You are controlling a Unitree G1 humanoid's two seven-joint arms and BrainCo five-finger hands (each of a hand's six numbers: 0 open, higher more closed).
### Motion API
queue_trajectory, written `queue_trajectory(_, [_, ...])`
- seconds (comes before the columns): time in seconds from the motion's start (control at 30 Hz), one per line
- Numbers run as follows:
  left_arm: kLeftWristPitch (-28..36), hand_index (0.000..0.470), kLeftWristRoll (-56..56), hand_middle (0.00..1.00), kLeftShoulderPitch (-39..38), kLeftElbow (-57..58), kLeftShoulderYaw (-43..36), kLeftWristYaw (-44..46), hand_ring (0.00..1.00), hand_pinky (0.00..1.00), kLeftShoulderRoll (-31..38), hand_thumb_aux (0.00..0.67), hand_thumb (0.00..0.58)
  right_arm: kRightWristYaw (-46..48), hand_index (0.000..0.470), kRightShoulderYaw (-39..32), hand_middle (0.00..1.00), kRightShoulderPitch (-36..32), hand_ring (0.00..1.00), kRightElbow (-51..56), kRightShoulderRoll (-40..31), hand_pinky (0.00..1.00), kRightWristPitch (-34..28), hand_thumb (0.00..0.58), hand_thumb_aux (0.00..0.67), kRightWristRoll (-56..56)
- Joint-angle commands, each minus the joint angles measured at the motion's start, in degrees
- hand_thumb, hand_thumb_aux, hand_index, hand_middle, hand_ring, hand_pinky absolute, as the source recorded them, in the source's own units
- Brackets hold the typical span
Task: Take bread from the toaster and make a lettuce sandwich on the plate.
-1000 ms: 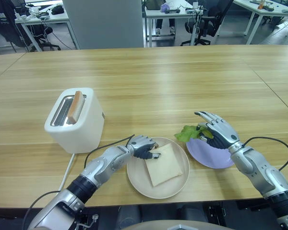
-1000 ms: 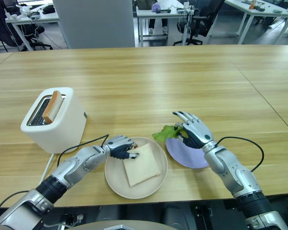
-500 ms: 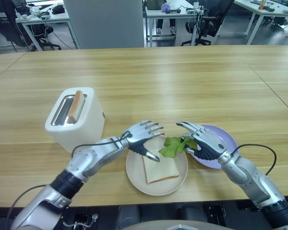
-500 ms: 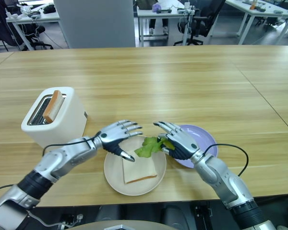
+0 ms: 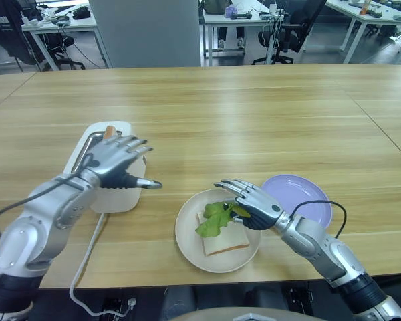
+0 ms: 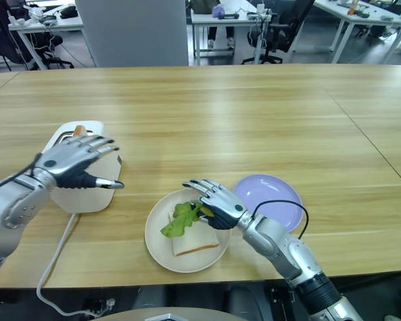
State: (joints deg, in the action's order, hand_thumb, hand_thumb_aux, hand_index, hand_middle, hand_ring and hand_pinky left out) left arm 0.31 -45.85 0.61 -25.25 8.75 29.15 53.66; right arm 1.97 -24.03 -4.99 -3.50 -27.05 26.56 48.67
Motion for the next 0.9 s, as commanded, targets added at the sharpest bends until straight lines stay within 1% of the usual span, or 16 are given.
queue_trajectory(0.03, [2.77,0.000,-4.13,0.00,0.45,-1.01,1.89,-0.64,0.00,0.00,-0.19,0.000,0.000,-0.95,0.460,-1.92,0.00,0.17,0.00,1.94,0.09,0.00,-0.11,0.580,0.670,2.92])
queue_trajectory(0.3, [10.00,0.000,-8.58,0.00,1.11,2.42,1.64,2.03,0.00,0.00,-1.32,0.000,0.000,0.25,0.460,-4.80,0.00,-0.12,0.00,5.82,-1.08,0.00,-0.14,0.580,0.670,5.59])
queue_trajectory(0.33, [10.81,0.000,-9.08,0.00,1.12,2.89,1.38,2.37,0.00,0.00,-1.44,0.000,0.000,0.74,0.328,-5.17,0.00,-0.05,0.00,6.16,-1.27,0.00,-0.05,0.532,0.478,5.63])
queue_trajectory(0.37, [11.88,0.000,-9.65,0.00,1.30,3.47,1.13,2.67,0.00,0.00,-1.75,0.000,0.000,0.88,0.328,-5.50,0.00,-0.02,0.00,6.28,-1.46,0.00,-0.02,0.532,0.478,5.87])
queue_trajectory(0.4, [12.81,0.000,-10.24,0.00,1.48,4.18,0.70,3.13,0.00,0.00,-1.92,0.000,0.000,1.29,0.000,-5.64,0.00,0.13,0.00,6.12,-1.53,0.00,-0.06,0.000,0.000,5.44])
queue_trajectory(0.5, [15.03,0.000,-12.42,0.00,1.90,6.51,-0.23,4.01,0.00,0.00,-1.57,0.000,0.000,1.83,0.000,-5.81,0.00,0.19,0.00,5.15,-1.76,0.00,-0.22,0.000,0.000,4.94])
queue_trajectory(0.63, [16.49,0.000,-13.71,0.00,3.18,10.28,-0.98,3.45,0.00,0.00,-1.13,0.000,0.000,2.75,0.000,-5.20,0.00,0.39,0.00,3.92,-2.59,0.00,-0.65,0.000,0.000,4.95])
queue_trajectory(0.9, [16.35,0.000,-13.22,0.00,7.70,18.82,-4.66,0.21,0.00,0.00,-2.44,0.000,0.000,3.77,0.000,-3.77,0.00,0.94,0.00,1.35,-4.11,0.00,-0.50,0.000,0.000,2.74])
